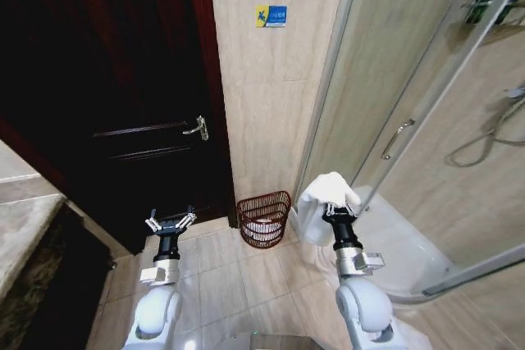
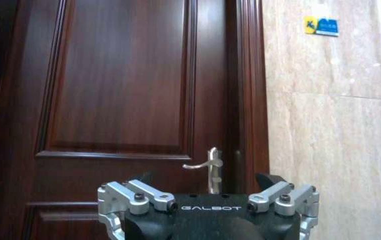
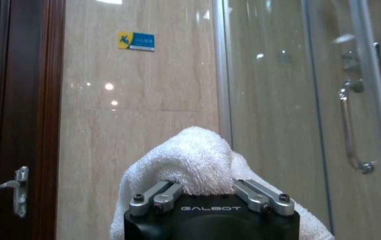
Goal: Discard the used towel into the hamper.
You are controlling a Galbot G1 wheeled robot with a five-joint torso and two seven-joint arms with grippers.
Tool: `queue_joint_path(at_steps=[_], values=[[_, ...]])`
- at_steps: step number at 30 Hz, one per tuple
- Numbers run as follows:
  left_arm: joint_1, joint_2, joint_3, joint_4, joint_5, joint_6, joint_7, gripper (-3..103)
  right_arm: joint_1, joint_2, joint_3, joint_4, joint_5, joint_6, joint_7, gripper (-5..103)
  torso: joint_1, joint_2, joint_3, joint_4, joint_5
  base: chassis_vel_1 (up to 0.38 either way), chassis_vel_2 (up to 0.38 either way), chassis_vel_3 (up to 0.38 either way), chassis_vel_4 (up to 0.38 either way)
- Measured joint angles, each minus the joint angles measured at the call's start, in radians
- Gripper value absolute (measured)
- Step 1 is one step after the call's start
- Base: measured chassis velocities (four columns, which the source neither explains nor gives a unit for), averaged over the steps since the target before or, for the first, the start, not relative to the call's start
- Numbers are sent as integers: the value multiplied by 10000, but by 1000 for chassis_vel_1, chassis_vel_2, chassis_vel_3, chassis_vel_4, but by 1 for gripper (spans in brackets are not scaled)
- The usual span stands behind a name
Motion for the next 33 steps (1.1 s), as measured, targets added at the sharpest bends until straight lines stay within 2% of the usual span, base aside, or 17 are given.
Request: queue_joint_path(at_steps=[16,21,24,26,27,28,30,31,32,33], values=[[63,8,5,-144,-178,177,-169,100,20,-25,21,0,59,0,-176,10,3,-1,1,1,1,-66,167,170,-62],[68,-103,-88,-84,-19,188,-202,100,240,-36,260,-58,481,-65,-205,10,3,-1,1,0,0,-3,49,54,-15],[114,-174,-191,-82,-9,224,-184,100,299,-144,398,47,786,-359,-229,10,-2,0,0,-1,1,0,0,0,0],[177,-267,-307,-92,9,277,-145,100,422,-333,500,384,1196,-941,-214,10,-3,0,-1,-2,0,0,0,0,0],[276,-339,-386,-176,38,371,-127,100,633,-524,540,780,1600,-1603,-98,10,-4,0,-1,-3,2,0,0,0,0],[276,-339,-386,-176,38,371,-127,100,633,-524,540,780,1600,-1603,-98,10,-4,0,-1,-3,2,0,0,0,0],[444,-434,-560,-392,43,517,-20,100,1200,-1056,543,1304,2359,-2503,301,10,-4,0,-1,-2,2,0,0,0,0],[510,-458,-662,-484,41,552,15,100,1631,-1578,538,1452,2965,-2893,604,10,-4,1,-2,0,1,0,0,0,0],[561,-482,-750,-544,38,594,27,100,1936,-1931,539,1502,3374,-3104,788,10,-2,0,-1,0,2,0,0,0,0],[561,-482,-750,-544,38,594,27,100,1936,-1931,539,1502,3374,-3104,788,10,-2,0,-1,0,2,0,0,0,0]])
